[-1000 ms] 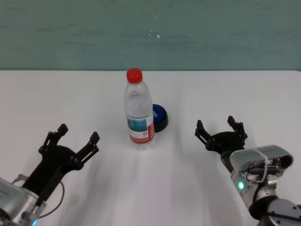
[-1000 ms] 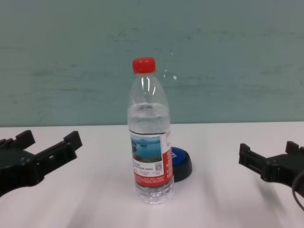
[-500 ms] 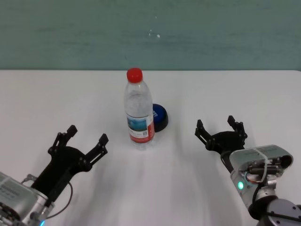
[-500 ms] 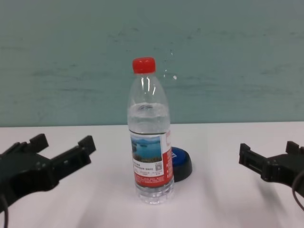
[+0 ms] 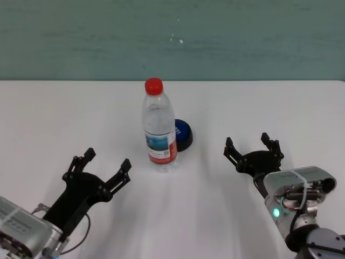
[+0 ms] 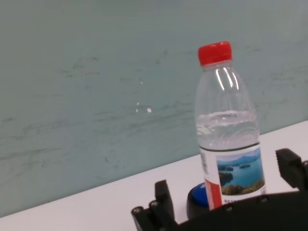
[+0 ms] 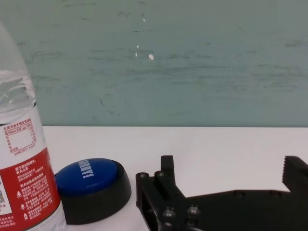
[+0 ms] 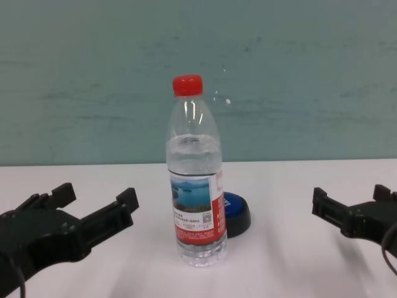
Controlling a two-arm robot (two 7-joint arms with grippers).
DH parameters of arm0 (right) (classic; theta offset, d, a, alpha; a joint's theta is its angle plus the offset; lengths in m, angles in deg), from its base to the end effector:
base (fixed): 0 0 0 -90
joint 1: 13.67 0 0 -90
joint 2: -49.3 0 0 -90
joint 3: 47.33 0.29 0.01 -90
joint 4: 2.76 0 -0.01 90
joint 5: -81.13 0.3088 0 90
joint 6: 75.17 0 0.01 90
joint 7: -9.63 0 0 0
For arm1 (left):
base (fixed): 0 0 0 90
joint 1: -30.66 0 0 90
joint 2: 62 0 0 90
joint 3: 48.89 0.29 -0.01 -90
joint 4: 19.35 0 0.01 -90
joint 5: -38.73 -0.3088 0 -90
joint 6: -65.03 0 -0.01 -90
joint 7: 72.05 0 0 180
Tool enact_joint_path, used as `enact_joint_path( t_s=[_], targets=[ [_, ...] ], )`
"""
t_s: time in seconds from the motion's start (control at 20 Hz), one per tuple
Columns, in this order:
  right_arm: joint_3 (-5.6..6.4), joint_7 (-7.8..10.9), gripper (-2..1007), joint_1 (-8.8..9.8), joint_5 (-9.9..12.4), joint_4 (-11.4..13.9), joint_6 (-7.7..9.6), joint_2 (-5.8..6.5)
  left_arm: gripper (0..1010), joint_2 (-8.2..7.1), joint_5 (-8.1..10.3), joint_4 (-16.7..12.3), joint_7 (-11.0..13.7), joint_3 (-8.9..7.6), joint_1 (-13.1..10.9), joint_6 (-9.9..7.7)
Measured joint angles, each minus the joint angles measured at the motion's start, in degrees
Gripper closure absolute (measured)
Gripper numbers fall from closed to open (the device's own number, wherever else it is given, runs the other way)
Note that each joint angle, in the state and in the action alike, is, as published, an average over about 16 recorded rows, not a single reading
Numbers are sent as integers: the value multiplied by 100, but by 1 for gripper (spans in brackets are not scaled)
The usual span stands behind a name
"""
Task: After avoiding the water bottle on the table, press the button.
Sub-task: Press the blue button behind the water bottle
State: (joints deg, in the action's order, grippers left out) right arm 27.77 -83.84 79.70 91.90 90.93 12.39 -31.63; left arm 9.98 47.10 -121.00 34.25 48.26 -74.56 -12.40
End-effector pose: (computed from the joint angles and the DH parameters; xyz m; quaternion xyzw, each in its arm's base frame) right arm 0.3002 0.0394 -0.3070 0.0183 0.0179 -0.6311 0.7753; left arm 0.2483 0.0342 -0.3104 0.0070 -0.0822 0.5150 0.8532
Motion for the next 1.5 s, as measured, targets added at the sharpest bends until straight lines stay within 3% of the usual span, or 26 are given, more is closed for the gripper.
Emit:
enact_joint_path(
  t_s=[0.7,1.5],
  targets=[
    [34,84,1,-19,-2,27,67,-4,0,5,-18,6,-12,9,-7,8],
    [273,670,1,-239,-91,206,516,-13,0,5,-9,7,-9,4,-8,9]
  ],
)
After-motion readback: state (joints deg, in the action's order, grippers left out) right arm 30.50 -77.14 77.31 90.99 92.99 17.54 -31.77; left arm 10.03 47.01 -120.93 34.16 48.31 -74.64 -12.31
